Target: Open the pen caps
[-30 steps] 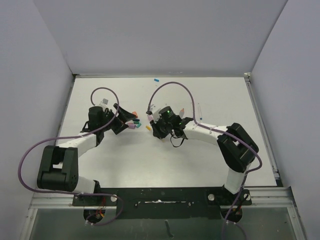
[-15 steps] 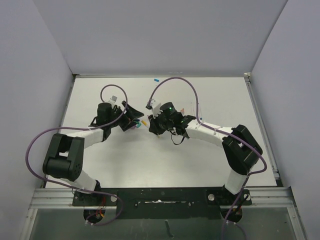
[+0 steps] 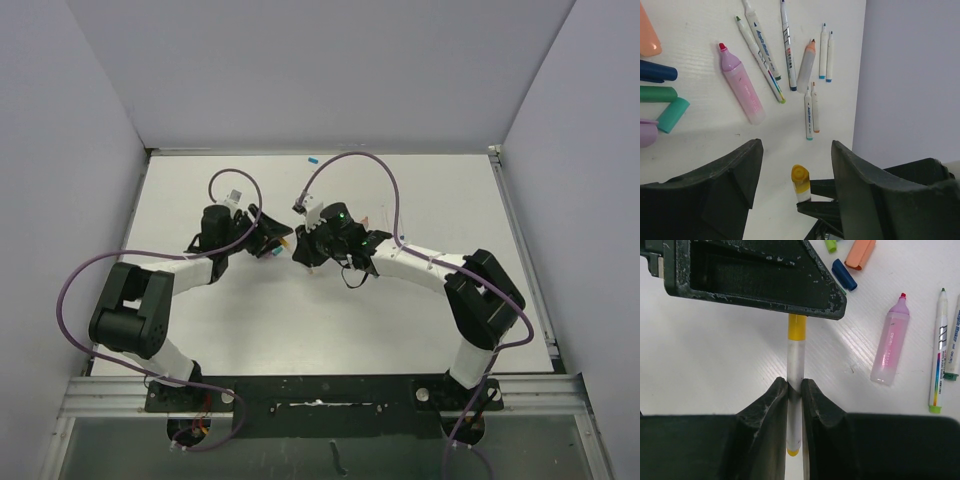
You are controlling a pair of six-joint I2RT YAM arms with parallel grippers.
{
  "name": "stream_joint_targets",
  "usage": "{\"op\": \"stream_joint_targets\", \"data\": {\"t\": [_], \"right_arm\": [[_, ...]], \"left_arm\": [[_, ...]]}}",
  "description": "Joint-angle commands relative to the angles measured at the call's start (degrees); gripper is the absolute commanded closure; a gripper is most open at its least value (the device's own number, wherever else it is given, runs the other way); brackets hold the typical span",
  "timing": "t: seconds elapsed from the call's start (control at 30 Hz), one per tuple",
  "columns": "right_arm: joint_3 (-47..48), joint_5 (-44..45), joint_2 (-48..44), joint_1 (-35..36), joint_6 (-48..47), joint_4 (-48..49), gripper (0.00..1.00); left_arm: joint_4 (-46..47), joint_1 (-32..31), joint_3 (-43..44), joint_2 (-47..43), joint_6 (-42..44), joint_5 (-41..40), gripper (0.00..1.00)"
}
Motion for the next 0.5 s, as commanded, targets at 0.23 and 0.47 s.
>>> {"op": "stream_joint_targets", "data": {"t": [0.23,0.47], "right_arm": [[0.7,-1.0,-1.1,-1.2,4.8,5.6,1.0],[0.8,-1.7,-0.7,-1.4,5.2,5.8,1.0]], "left_arm": [[5.8,-1.2,1.7,0.6,-0.8,-0.2,0.63],[5.9,-1.5,1.7,0.6,-1.0,-0.2,0.71]]}}
